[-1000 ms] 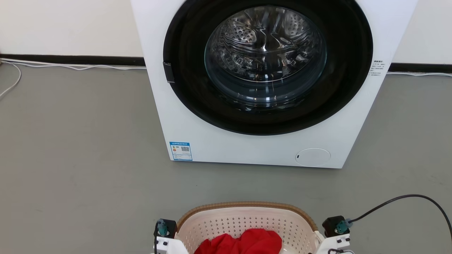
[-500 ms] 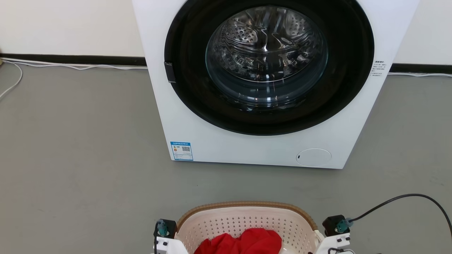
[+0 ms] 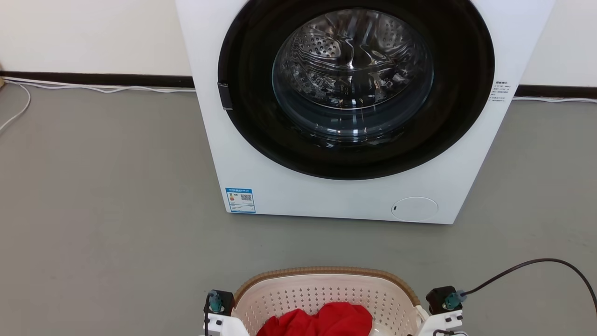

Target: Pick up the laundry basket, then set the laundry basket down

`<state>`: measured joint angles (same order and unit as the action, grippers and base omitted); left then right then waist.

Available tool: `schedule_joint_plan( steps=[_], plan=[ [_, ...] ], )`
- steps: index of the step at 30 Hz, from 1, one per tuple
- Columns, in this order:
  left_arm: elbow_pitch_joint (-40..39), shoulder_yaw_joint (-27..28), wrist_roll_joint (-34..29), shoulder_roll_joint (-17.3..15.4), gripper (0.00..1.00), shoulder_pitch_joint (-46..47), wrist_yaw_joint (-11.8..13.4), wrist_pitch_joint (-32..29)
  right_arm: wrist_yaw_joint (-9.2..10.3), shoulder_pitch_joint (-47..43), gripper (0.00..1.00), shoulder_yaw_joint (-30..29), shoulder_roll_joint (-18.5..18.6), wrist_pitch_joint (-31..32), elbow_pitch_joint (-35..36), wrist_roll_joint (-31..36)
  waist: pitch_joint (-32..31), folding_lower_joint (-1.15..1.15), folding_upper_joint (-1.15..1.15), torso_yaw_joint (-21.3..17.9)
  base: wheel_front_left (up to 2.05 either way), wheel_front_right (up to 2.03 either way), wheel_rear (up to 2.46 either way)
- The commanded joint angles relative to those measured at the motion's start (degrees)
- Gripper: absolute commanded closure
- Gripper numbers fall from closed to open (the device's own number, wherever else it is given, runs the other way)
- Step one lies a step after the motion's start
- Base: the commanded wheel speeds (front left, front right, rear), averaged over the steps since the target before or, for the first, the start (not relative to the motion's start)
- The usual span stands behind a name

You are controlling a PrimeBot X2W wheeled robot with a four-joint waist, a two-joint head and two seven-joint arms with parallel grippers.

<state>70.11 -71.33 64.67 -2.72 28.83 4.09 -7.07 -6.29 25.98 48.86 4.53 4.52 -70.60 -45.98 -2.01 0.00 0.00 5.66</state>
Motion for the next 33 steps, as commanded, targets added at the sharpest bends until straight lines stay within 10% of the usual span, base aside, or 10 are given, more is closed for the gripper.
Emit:
schedule_joint_plan(
  steps=[1,33],
  plan=[
    [-0.34,0.20,-0.07,-0.16,1.00,3.02,-0.12,0.29,-1.20,2.04,1.00,1.61,-1.65,-1.39,1.53,-0.12,-0.02,0.00,0.00,-0.05,0.00,0.00,0.00],
    [0.46,-0.47,0.17,-0.16,1.00,3.61,-0.41,0.52,-1.20,2.26,1.00,4.52,-1.65,-3.00,1.28,-3.20,0.72,0.00,0.00,0.76,0.00,0.00,0.00]
  ],
)
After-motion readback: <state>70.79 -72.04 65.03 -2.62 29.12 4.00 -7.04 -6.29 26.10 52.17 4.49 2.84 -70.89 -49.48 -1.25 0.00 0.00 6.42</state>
